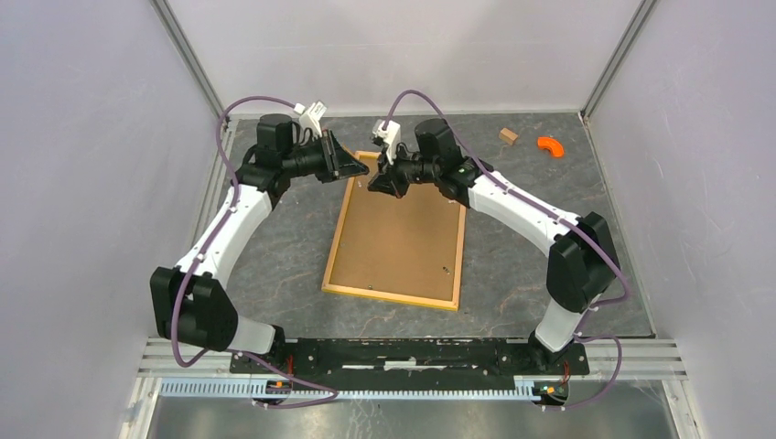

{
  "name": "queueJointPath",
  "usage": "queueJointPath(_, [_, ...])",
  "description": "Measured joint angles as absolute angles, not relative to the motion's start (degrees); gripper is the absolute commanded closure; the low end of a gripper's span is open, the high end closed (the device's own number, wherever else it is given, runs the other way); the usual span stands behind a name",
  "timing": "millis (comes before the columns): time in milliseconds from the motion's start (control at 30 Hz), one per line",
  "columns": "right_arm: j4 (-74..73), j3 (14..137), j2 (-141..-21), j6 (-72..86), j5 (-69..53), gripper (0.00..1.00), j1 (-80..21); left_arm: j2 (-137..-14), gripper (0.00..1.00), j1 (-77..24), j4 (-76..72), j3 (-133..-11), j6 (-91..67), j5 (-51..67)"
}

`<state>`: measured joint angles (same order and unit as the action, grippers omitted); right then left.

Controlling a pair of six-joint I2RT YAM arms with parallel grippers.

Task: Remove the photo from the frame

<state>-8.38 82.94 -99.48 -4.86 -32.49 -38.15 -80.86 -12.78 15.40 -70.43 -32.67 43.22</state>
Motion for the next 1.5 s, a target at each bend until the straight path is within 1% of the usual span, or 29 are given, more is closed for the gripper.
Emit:
queueJointPath(33, [-8.73,82.94,-99.5,-5.5,-32.62,1.0,-38.15,-80.77,0.44,-12.78,16.25,-70.37,-32.29,43.44])
queueJointPath(67, [-9.17,82.94,-99.5,-6.44,-32.6,1.0,-38.15,-80.71,0.32,-12.8,17.1,-70.52,-31.38,43.59])
queueJointPath(100, [-9.63,82.91,-99.48,-7.6,-32.67,1.0,-38.15,-80.66,0.22,-12.84,18.68,-70.96,-30.11,43.79])
queueJointPath(167, [-10.68,82.87,-99.44,-10.63,-32.16,1.0,-38.26,-80.64,0.09,-12.93,24.8,-73.28,-26.41,44.03])
queueJointPath(200, [-11.11,82.65,-99.31,-12.08,-32.03,1.0,-38.26,-80.64,0.01,-12.97,27.92,-74.65,-24.45,44.01])
queueJointPath(367, [-13.19,79.42,-97.01,-18.59,-31.83,1.0,-38.35,-80.86,0.0,-12.99,41.69,-82.3,-15.64,44.18])
queueJointPath(600, [-15.46,78.5,-96.25,-23.81,-31.83,1.0,-40.29,-83.09,0.01,-13.02,50.0,-82.76,-12.03,48.14])
queueJointPath(667, [-15.62,78.5,-96.25,-24.91,-31.83,1.0,-41.19,-84.03,0.08,-13.02,50.81,-82.74,-11.81,48.75])
queueJointPath(767, [-15.68,78.5,-96.12,-25.98,-31.83,1.0,-42.22,-84.62,0.23,-13.02,50.43,-82.04,-11.88,50.17])
queueJointPath(800, [-15.75,78.5,-96.05,-26.22,-31.83,1.0,-42.54,-84.71,0.26,-13.04,50.26,-81.6,-12.01,50.57])
queueJointPath(967, [-16.25,78.5,-95.9,-26.89,-31.73,1.0,-43.46,-84.79,0.36,-13.65,48.71,-79.26,-12.8,52.66])
queueJointPath(1200, [-17.37,78.5,-95.81,-26.76,-30.65,1.0,-43.51,-85.06,0.54,-13.87,47.16,-78.48,-13.5,52.45])
queueJointPath(1367, [-18.06,78.48,-95.72,-26.63,-30.17,1.0,-43.44,-85.78,0.87,-13.47,45.84,-77.69,-15.03,51.13])
queueJointPath(1400, [-18.11,78.48,-95.66,-26.65,-29.95,1.0,-43.42,-85.91,0.95,-13.32,45.65,-77.47,-15.22,51.53])
queueJointPath(1433, [-18.09,78.48,-95.64,-26.65,-29.87,0.93,-43.42,-85.95,0.98,-13.26,45.56,-77.47,-15.46,51.53])
queueJointPath(1467, [-18.09,78.46,-95.64,-26.65,-29.82,0.79,-43.42,-85.95,0.98,-13.23,45.5,-77.47,-15.53,51.48])
queueJointPath(1500, [-18.09,78.46,-95.64,-26.65,-29.65,0.67,-43.42,-85.95,0.98,-13.19,45.34,-77.45,-15.55,51.51])
